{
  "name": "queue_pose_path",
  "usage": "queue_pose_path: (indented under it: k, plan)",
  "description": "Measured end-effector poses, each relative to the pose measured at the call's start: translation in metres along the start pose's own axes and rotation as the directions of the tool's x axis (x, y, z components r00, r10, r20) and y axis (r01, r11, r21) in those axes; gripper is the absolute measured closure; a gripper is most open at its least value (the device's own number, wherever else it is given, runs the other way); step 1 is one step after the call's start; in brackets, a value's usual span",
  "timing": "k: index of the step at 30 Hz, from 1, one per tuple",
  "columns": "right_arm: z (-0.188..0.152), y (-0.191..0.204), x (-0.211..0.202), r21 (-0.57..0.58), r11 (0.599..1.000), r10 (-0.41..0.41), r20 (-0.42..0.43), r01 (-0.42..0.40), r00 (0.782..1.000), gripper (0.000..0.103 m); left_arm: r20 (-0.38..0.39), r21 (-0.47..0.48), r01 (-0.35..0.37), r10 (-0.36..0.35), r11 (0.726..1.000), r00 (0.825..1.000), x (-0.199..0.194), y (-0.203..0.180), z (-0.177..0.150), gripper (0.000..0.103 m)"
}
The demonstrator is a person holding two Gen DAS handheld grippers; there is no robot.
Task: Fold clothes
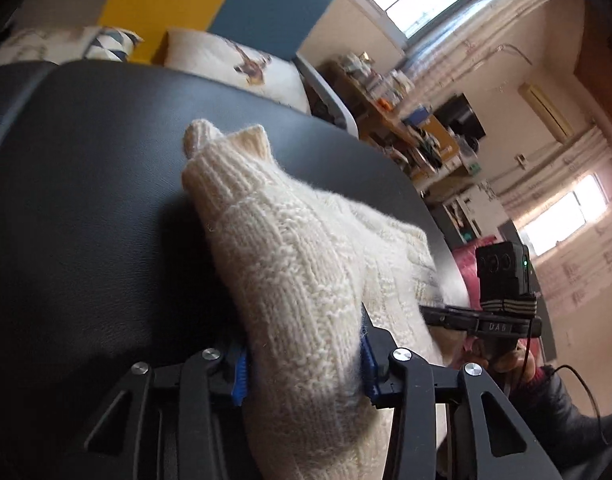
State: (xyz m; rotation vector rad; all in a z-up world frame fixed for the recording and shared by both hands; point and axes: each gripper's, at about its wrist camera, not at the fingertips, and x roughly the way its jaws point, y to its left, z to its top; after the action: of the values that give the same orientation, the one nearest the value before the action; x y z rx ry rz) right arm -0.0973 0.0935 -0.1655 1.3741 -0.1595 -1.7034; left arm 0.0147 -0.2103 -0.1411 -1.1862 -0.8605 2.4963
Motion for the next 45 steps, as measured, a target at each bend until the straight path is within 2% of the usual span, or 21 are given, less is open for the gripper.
queue_pose_path:
  k: [4, 6, 8, 11, 15, 17, 21, 27, 30, 32, 33, 35, 36, 37, 40, 42, 43, 45]
  plan:
    - [0.022, 0.04, 0.032, -0.107, 0.992, 0.064, -0.047, -0.069, 0.997, 0.079, 0.129, -0.033, -0.081, 0.085, 0.996, 0.988, -0.049, 0.004, -0.015, 0.06]
    - [0.032, 0.074, 0.06, -0.173, 0.979, 0.09, -0.091, -0.105, 0.992, 0.08, 0.191, -0.057, -0.129, 0.138, 0.99, 0.972, -0.084, 0.013, -0.024, 0.06]
    - [0.043, 0.107, 0.088, -0.236, 0.961, 0.112, -0.137, -0.143, 0.984, 0.08, 0.25, -0.102, -0.18, 0.201, 0.978, 0.947, -0.117, 0.022, -0.036, 0.06]
    - [0.059, 0.157, 0.13, -0.326, 0.923, 0.139, -0.207, -0.203, 0.968, 0.08, 0.32, -0.195, -0.264, 0.316, 0.945, 0.893, -0.167, 0.044, -0.059, 0.06]
    - [0.081, 0.224, 0.186, -0.432, 0.855, 0.162, -0.303, -0.287, 0.939, 0.08, 0.354, -0.332, -0.313, 0.425, 0.89, 0.833, -0.219, 0.083, -0.088, 0.06]
    - [0.087, 0.254, 0.212, -0.47, 0.822, 0.164, -0.347, -0.322, 0.924, 0.08, 0.358, -0.391, -0.325, 0.467, 0.861, 0.809, -0.239, 0.102, -0.1, 0.06]
    - [0.097, 0.298, 0.261, -0.494, 0.794, 0.154, -0.399, -0.354, 0.904, 0.08, 0.36, -0.484, -0.329, 0.527, 0.811, 0.77, -0.27, 0.137, -0.12, 0.06]
    - [0.112, 0.352, 0.311, -0.552, 0.764, 0.076, -0.437, -0.334, 0.896, 0.08, 0.338, -0.605, -0.318, 0.597, 0.73, 0.728, -0.297, 0.193, -0.129, 0.06]
    - [0.118, 0.363, 0.335, -0.555, 0.772, 0.029, -0.455, -0.309, 0.89, 0.079, 0.319, -0.651, -0.315, 0.626, 0.69, 0.712, -0.302, 0.217, -0.128, 0.059]
    - [0.123, 0.365, 0.35, -0.538, 0.791, 0.017, -0.457, -0.291, 0.889, 0.073, 0.311, -0.679, -0.304, 0.637, 0.668, 0.705, -0.309, 0.232, -0.131, 0.059]
    - [0.128, 0.363, 0.357, -0.512, 0.809, 0.026, -0.46, -0.289, 0.887, 0.068, 0.309, -0.689, -0.287, 0.627, 0.666, 0.715, -0.31, 0.237, -0.133, 0.057]
    - [0.134, 0.355, 0.359, -0.438, 0.845, 0.067, -0.481, -0.306, 0.874, 0.066, 0.282, -0.713, -0.275, 0.623, 0.645, 0.729, -0.311, 0.245, -0.136, 0.053]
    - [0.138, 0.356, 0.354, -0.443, 0.844, 0.07, -0.466, -0.301, 0.882, 0.066, 0.279, -0.724, -0.259, 0.615, 0.639, 0.738, -0.312, 0.248, -0.138, 0.051]
    - [0.142, 0.36, 0.349, -0.467, 0.836, 0.064, -0.439, -0.288, 0.896, 0.066, 0.281, -0.726, -0.251, 0.609, 0.64, 0.741, -0.314, 0.247, -0.14, 0.047]
    - [0.15, 0.379, 0.324, -0.562, 0.789, 0.057, -0.337, -0.249, 0.94, 0.065, 0.245, -0.735, -0.291, 0.64, 0.612, 0.729, -0.313, 0.227, -0.138, 0.042]
    - [0.15, 0.393, 0.305, -0.618, 0.74, 0.09, -0.301, -0.266, 0.949, 0.066, 0.231, -0.727, -0.327, 0.664, 0.603, 0.711, -0.318, 0.216, -0.14, 0.04]
    - [0.147, 0.403, 0.297, -0.644, 0.708, 0.111, -0.305, -0.291, 0.946, 0.066, 0.23, -0.724, -0.343, 0.678, 0.599, 0.698, -0.321, 0.21, -0.141, 0.04]
    - [0.135, 0.424, 0.286, -0.694, 0.631, 0.141, -0.336, -0.346, 0.931, 0.066, 0.234, -0.715, -0.393, 0.727, 0.579, 0.646, -0.33, 0.194, -0.146, 0.04]
